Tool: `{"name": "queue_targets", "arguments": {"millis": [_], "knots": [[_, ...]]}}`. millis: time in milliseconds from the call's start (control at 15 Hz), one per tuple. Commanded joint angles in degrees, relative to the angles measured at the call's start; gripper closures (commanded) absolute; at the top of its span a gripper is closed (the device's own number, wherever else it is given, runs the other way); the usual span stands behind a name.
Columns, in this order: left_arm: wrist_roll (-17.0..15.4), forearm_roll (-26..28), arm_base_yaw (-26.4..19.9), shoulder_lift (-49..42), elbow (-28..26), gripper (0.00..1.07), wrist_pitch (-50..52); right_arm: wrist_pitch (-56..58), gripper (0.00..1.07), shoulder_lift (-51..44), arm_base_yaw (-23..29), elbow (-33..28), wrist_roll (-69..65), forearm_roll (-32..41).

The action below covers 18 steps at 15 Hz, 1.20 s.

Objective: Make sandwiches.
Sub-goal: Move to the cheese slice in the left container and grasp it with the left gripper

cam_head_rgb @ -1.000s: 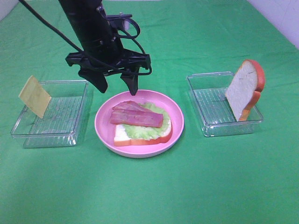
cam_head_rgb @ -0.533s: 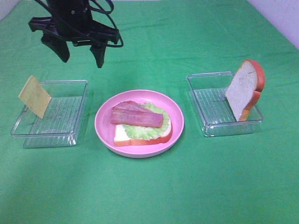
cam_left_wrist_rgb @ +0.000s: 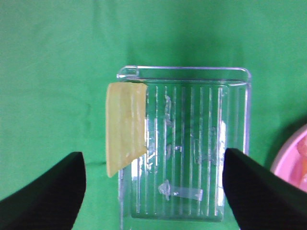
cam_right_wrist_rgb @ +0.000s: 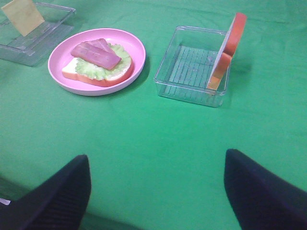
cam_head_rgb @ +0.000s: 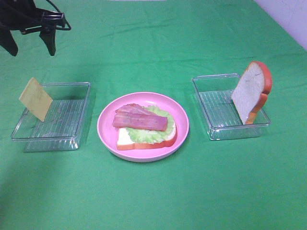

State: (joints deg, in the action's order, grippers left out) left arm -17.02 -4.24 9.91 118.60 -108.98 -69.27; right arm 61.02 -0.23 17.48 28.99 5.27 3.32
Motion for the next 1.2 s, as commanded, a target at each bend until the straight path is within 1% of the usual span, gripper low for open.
{"name": "queue_targets", "arguments": {"millis": [67, 133, 333, 467, 667, 733, 867, 933, 1067, 1200], "knots": [[0.34, 0.46, -3.32, -0.52, 0.17, 0.31, -3.67, -0.46, 0.37, -1.15, 0.34, -0.23, 0.23, -0.34], [0.34, 0.69, -4.98, -0.52, 0.17, 0.31, -3.67, -0.46, 0.37, -1.15, 0.34, -0.23, 0.23, -0.34], [0.34, 2.35, -8.08, -0.52, 0.17, 0.31, -3.67, -0.46, 0.37, -1.15, 0.34, -0.23, 0.23, -0.34], [2.35, 2.69, -8.42, -0.52, 0.97, 0.31, -3.67, -0.46, 0.37, -1.15, 0.34, -0.23, 0.23, -0.34], [2.29, 2.64, -8.42, -0.52, 6.42, 0.31, -3.38, -0.46, 0.37, -1.15, 0.34, -0.23, 0.23, -0.34], [2.29, 2.69, -8.42, -0.52, 7.16, 0.31, -3.09, -0.46, 0.37, -1.15, 0.34, -0.23, 0.23, -0.34], [1.83, 3.61, -8.31, -0.52, 10.66, 0.31, -0.34, -0.46, 0.37, -1.15, 0.34, -0.23, 0.23, -0.34], [1.6, 4.24, -8.19, -0.46, 13.92, 0.31, 2.92, -0.46, 0.37, -1.15, 0.34, -0.23, 0.23, -0.34], [1.6, 4.24, -8.19, -0.46, 15.3, 0.31, 4.81, -0.46, 0.37, -1.15, 0.34, -0.23, 0.23, -0.34], [1.6, 4.24, -8.19, 0.06, 15.3, 0.32, 6.65, -0.46, 0.37, -1.15, 0.34, -0.23, 0.23, -0.34]]}}
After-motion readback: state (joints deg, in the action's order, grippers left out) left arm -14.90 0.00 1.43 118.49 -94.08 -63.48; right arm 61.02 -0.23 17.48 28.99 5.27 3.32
